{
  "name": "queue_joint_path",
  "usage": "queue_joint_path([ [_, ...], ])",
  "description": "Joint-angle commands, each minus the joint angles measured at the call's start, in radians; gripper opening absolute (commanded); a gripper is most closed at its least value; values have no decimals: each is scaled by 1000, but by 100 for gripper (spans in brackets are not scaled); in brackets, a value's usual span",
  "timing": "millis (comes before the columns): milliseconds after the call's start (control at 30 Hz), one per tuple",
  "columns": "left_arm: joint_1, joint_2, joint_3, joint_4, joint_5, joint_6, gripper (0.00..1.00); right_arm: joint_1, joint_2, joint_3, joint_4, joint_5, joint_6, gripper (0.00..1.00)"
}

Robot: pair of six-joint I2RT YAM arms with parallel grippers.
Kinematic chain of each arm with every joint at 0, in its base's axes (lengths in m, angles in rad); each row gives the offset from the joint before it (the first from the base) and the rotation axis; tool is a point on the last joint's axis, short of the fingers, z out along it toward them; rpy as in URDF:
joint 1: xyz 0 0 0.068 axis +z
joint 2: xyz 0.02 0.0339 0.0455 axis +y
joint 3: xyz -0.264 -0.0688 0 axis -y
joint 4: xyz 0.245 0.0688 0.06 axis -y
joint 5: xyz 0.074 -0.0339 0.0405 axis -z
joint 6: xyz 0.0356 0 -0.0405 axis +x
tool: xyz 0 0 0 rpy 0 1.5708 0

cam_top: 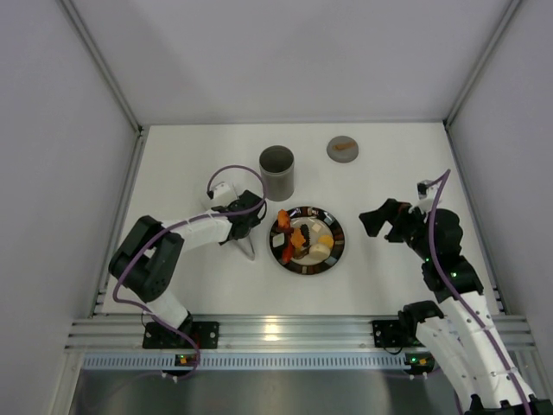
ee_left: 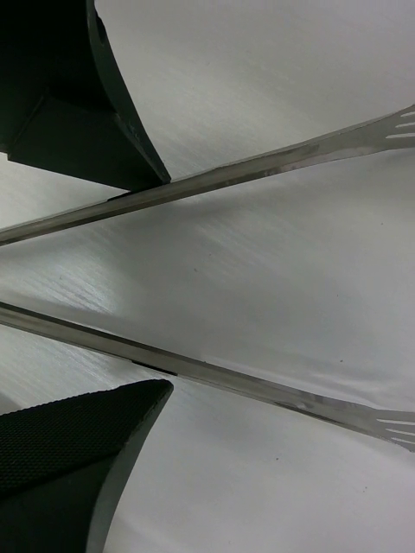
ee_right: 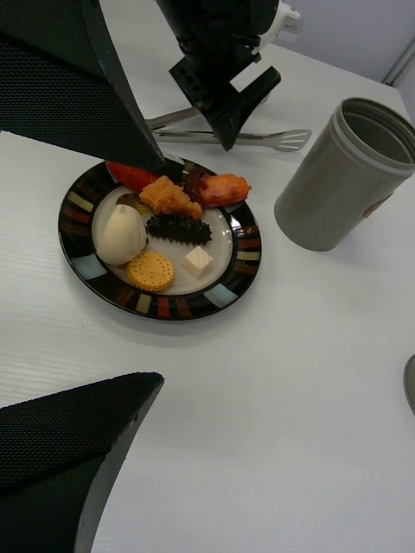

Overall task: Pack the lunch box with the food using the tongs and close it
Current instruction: Adjust the clamp at the center of the board.

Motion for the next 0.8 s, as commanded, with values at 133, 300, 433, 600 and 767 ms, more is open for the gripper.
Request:
queue_joint_path([
  [133,-2,40,-5,-56,-14,17,84,-11,-26,-43,37,-56,55,99],
  [300,-2,55,-20,-36,-19,92,80,-11,-52,-54,26,-56,76,99],
  [433,0,43,-43,29,37,209,78,-11,-82,-60,17,-58,95,99],
  [600,0,35,-65,32,54,322,77,-11,-110,-58,6,-59,116,99],
  [767,0,-29,-97,69,144,359,77,-11,-127,-66,3,-55,139,100],
])
